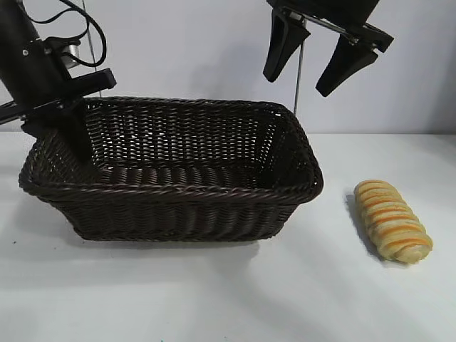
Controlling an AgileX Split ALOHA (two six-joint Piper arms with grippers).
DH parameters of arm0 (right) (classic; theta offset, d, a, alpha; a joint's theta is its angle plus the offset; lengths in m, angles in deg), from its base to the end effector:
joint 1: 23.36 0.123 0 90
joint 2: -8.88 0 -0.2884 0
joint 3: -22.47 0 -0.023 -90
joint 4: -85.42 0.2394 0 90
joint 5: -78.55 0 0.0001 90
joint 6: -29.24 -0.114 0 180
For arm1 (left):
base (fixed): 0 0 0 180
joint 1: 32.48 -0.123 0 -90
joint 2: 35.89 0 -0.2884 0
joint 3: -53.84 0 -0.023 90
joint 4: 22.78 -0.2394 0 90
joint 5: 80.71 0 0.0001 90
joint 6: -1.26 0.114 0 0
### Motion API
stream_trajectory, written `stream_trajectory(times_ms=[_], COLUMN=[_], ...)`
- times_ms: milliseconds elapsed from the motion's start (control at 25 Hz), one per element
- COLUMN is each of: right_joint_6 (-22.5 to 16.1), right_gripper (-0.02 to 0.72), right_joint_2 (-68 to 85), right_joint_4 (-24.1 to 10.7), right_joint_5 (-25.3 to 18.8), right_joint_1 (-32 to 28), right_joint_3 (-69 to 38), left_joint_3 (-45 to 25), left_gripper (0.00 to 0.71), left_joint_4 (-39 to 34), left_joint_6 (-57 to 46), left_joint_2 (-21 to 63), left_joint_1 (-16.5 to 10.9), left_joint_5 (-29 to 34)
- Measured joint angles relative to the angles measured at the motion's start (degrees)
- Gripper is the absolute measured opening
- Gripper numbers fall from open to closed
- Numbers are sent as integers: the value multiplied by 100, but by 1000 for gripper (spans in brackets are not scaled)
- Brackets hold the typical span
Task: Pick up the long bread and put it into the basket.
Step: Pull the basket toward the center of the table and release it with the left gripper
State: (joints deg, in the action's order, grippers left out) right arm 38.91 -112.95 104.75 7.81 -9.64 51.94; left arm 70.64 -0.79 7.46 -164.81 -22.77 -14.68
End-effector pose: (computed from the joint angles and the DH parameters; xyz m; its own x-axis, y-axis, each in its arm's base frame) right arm 0.4049 0.1355 0.2781 -0.9057 -0.2735 -0.3238 -0.3679 0.8866 0.2803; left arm 0.4055 -0.1090 0.1716 -0.9921 0.1179 -0.0423 0.1253 0.9305 -0.3443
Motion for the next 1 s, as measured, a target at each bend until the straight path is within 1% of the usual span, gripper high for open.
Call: stream_trajectory(times_ms=[320,680,760,800,840,880,1000], right_joint_6=[0,0,0,0,0,0,0], right_gripper=[601,601,601,601,601,601,601], right_joint_2=[0,0,0,0,0,0,0], right_joint_4=[18,22,22,22,22,22,22], right_joint_5=[0,0,0,0,0,0,0], right_joint_1=[0,0,0,0,0,0,0], right_joint_3=[0,0,0,0,0,0,0], left_joint_3=[0,0,0,0,0,5,9], left_gripper=[102,101,115,136,176,230,420], left_joint_4=[11,44,55,68,81,98,128], left_joint_6=[174,226,226,226,226,226,226], left_joint_2=[-355,-395,-395,-395,-395,-395,-395], left_joint_1=[0,0,0,0,0,0,0], left_joint_5=[-94,-255,-265,-284,-300,-305,-306])
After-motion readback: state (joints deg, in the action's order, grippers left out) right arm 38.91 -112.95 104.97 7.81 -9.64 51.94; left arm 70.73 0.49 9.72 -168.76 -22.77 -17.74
